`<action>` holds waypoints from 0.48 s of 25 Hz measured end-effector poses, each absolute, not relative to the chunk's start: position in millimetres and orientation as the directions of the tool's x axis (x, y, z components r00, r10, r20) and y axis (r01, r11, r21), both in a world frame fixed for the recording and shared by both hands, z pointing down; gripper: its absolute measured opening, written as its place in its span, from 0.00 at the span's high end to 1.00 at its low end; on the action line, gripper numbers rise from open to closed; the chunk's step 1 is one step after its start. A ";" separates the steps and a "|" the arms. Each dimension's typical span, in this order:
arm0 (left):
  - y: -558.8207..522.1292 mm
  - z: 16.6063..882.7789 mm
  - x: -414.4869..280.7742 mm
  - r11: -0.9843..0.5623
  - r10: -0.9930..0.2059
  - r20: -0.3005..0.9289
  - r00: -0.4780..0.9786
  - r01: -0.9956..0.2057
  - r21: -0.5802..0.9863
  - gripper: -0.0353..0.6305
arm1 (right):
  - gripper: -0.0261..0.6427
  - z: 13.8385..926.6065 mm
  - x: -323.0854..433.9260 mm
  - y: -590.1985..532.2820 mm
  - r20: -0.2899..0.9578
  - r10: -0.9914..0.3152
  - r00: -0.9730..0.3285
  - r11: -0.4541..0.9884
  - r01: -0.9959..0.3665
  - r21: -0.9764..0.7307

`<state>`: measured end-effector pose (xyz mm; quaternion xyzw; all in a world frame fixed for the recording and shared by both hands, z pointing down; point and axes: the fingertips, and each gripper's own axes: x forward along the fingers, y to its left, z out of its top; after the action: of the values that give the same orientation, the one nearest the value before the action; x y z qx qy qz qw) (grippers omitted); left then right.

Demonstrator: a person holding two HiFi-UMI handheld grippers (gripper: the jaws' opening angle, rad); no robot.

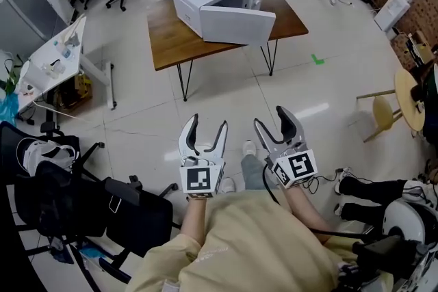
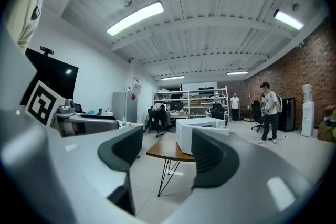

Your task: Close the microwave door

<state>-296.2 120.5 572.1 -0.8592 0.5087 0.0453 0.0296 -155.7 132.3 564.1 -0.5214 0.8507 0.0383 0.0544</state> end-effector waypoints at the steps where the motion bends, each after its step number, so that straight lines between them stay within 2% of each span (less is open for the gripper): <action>1: 119.4 573.7 -288.4 -0.487 -0.870 -0.076 0.486 -0.873 -0.007 0.51 | 0.54 563.1 -151.2 128.7 -0.139 -0.879 -0.455 0.460 -0.888 0.003; 3: 114.8 575.2 -271.9 -0.495 -0.868 -0.037 0.495 -0.869 -0.012 0.51 | 0.54 560.2 -136.8 123.4 -0.157 -0.876 -0.456 0.462 -0.887 0.000; 7: 86.1 561.8 -235.9 -0.494 -0.856 -0.140 0.497 -0.868 -0.058 0.51 | 0.54 561.0 -94.4 100.8 -0.171 -0.879 -0.445 0.455 -0.890 -0.020; 10: 66.0 566.0 -209.2 -0.492 -0.867 -0.062 0.494 -0.869 -0.047 0.51 | 0.54 558.0 -64.9 76.2 -0.180 -0.873 -0.453 0.466 -0.884 -0.035; 12: 46.0 561.5 -186.5 -0.491 -0.859 -0.131 0.495 -0.869 -0.060 0.51 | 0.54 552.9 -43.6 61.4 -0.203 -0.864 -0.461 0.475 -0.879 -0.025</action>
<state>-186.5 46.0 561.5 -0.8625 0.5009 0.0419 0.0589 -43.6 61.4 552.9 -0.5105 0.8537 0.0418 0.0941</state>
